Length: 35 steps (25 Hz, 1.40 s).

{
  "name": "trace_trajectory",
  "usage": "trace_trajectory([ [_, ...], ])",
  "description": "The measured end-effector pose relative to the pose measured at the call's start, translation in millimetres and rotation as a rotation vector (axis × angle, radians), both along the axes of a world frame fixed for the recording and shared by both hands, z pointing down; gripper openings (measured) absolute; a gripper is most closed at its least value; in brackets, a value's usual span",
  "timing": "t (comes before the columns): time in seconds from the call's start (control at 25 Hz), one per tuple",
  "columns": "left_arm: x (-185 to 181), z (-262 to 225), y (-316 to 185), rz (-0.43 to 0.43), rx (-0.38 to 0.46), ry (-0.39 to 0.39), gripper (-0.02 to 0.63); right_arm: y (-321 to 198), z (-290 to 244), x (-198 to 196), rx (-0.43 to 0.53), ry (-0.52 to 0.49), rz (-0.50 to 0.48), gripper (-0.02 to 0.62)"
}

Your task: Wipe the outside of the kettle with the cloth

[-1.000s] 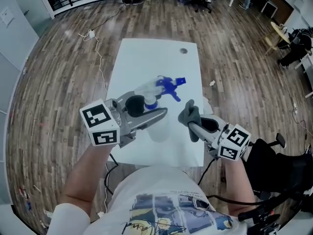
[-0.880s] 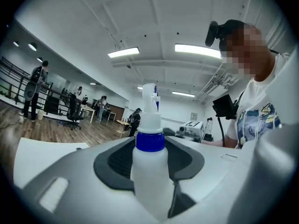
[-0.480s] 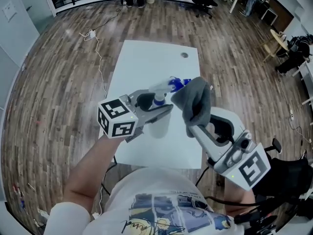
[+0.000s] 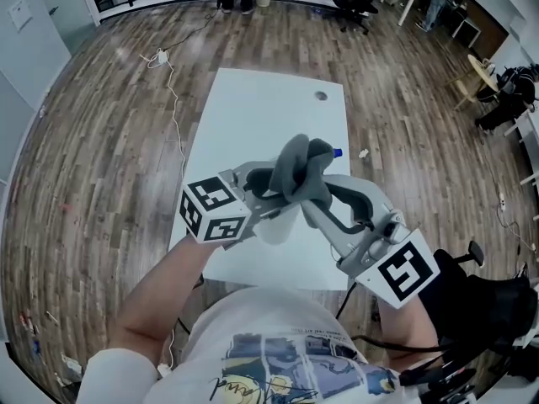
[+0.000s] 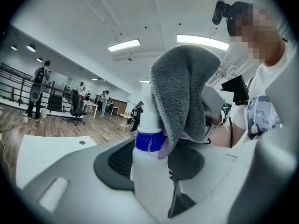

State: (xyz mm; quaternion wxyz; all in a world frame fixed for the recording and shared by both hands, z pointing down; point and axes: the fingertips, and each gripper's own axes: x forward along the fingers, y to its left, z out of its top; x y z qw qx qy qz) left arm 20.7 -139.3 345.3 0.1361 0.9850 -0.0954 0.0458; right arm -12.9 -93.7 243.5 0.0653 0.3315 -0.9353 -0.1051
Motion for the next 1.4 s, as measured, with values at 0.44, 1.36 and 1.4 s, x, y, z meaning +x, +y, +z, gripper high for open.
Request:
trace_trajectory([
  [0.44, -22.9, -9.6, -0.5, -0.009, -0.003, 0.026, 0.189, -20.4, -2.1, 65.1, 0.026, -0.029, 0.198, 0.074],
  [1.36, -25.9, -32.6, -1.3, -0.035, 0.025, 0.05, 0.189, -30.4, 190.1, 108.5, -0.508, -0.32, 0.174, 0.074],
  [1.4, -25.8, -34.1, -1.3, -0.037, 0.024, 0.052, 0.189, -28.8, 196.4, 103.8, -0.53, -0.339, 0.156, 0.074],
])
